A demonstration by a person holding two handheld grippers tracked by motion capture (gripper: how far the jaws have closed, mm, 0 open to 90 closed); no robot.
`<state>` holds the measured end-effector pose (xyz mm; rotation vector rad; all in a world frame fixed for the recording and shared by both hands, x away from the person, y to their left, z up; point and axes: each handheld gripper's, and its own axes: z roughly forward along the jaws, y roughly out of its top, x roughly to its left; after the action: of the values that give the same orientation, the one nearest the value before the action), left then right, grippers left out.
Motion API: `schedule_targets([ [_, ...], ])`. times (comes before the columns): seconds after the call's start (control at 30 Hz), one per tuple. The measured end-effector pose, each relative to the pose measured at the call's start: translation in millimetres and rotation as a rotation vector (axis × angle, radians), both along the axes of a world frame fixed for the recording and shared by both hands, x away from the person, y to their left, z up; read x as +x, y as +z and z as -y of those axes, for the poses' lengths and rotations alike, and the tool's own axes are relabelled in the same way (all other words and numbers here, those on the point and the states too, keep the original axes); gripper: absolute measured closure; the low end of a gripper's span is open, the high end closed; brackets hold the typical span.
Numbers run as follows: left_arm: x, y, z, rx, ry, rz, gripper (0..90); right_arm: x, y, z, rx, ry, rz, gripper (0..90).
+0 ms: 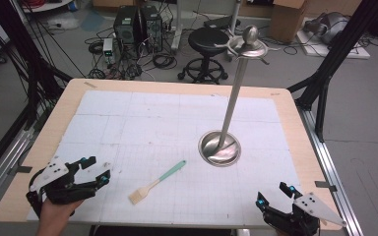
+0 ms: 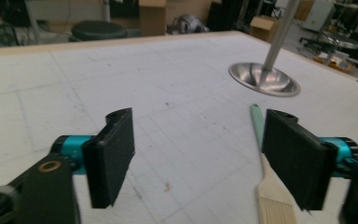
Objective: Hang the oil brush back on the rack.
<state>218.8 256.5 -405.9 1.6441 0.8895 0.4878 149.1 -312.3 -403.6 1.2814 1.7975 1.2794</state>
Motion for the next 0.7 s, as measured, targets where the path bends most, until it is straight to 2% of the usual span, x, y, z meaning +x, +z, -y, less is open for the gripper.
schedule_targets([
  [0.1,5.3,-2.9,15.8,0.016,-0.046,-0.048,29.9,0.7,-0.9,-0.1,-0.001,0.002,-0.008,18.2],
  [0.13,9.0,-4.8,28.9,0.031,-0.09,-0.076,29.6,1.0,-1.2,-0.5,0.003,0.003,-0.01,18.3],
  [0.17,9.0,-4.8,28.9,0.031,-0.09,-0.076,29.1,1.0,-1.2,-0.5,0.003,0.003,-0.01,18.3],
  [0.23,12.5,-5.2,42.3,0.054,-0.135,-0.093,28.5,1.0,-1.1,-1.1,0.004,0.001,-0.01,18.2],
  [0.27,16.2,-5.0,54.7,0.086,-0.164,-0.119,28.8,1.2,-1.5,-1.4,0.007,0.002,-0.013,18.2],
  [0.3,17.9,-4.9,60.0,0.096,-0.177,-0.128,29.5,1.4,-1.8,-1.3,0.008,0.002,-0.014,18.2],
  [0.37,19.6,-4.9,64.7,0.097,-0.186,-0.138,33.3,1.3,-2.1,-1.1,0.01,0.001,-0.017,18.3],
  [0.4,23.2,-4.9,72.4,0.104,-0.201,-0.155,34.4,1.8,-2.5,-0.7,0.012,-0.001,-0.015,18.2],
  [0.57,28.6,-6.9,84.0,0.116,-0.212,-0.18,34.8,2.0,-2.5,-1.9,0.013,0.001,-0.017,18.2],
  [0.7,34.7,-13.4,96.9,0.155,-0.235,-0.213,37.2,3.2,-2.6,-3.2,0.007,0.005,-0.018,18.3],
])
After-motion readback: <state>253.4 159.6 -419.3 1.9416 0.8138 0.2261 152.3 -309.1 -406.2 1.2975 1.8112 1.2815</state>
